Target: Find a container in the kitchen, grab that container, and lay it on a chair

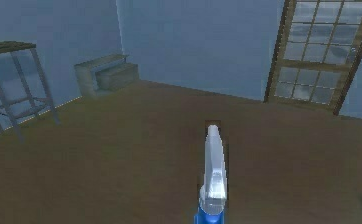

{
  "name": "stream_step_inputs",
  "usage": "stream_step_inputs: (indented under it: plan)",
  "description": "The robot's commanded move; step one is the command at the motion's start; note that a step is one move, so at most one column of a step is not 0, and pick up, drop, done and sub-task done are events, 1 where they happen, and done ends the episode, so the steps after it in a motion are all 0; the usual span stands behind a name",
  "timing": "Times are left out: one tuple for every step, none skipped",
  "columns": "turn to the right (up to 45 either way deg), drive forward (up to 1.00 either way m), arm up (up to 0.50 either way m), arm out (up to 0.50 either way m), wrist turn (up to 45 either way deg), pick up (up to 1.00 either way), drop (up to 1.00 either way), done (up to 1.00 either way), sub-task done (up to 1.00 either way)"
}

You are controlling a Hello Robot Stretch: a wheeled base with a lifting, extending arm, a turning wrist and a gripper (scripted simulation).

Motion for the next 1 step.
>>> stream_step_inputs:
  plan:
    - [-45.0,0.0,0.0,0.0,0.0,0.0,0.0,0.0,0.0]
